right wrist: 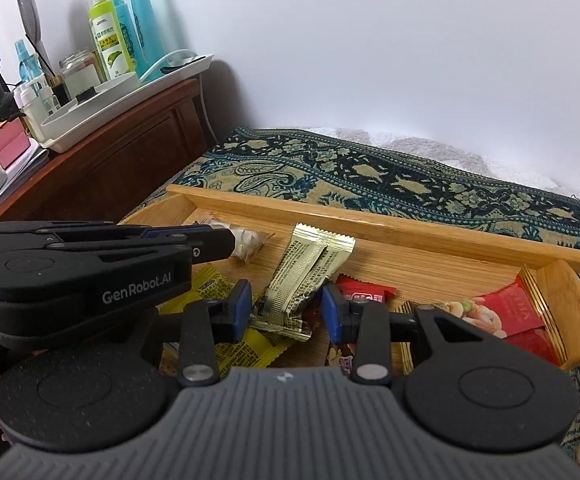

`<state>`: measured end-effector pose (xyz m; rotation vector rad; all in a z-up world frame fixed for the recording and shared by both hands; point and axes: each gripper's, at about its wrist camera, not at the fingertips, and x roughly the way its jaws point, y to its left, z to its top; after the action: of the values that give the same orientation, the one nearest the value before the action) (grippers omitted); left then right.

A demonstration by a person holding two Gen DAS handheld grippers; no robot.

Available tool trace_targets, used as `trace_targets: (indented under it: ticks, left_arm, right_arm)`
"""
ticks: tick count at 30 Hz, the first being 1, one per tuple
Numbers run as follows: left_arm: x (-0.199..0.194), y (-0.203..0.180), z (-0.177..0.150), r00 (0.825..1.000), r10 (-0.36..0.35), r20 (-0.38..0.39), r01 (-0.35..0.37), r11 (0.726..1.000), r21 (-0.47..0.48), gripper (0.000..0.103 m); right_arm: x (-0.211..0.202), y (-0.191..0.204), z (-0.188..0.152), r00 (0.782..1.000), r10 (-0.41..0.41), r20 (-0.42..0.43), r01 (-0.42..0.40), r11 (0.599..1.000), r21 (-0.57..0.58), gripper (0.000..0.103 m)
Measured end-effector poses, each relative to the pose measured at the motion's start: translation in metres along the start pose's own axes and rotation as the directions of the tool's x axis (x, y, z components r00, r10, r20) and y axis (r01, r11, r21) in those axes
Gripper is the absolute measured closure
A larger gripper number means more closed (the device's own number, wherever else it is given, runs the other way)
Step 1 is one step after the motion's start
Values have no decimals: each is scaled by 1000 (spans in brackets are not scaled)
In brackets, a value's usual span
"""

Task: Organize snacks

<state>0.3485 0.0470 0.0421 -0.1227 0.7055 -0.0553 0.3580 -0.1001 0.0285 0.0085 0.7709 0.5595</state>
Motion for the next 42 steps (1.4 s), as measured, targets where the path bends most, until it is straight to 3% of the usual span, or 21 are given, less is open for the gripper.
trace_targets:
  ticks: [14,18,26,37,42]
  left_arm:
    - [-3,0,0,1000,8,-12,-8,1000,2,90]
    - [-10,0,-1,1000,12,-14,-12,1000,-3,85]
    - [-39,-3,-2,999,39,11,-39,999,17,54]
    - [-100,-15,-22,998,41,51,-44,997,61,31]
    - [-131,-18,-37,997,35,69,-40,997,66,26]
  right_arm:
    - [-6,-1,-2,1000,11,7,-11,1000,8,52]
    - [-11,0,-3,1000,7,17,-7,1000,11,43]
    - [-35,4,-6,999,-6,47,5,1000,14,36]
    - [-90,20,-33,979,-152,134,152,988,10,26]
    - [-116,27,-55,962,-203,181,197,979,52,23]
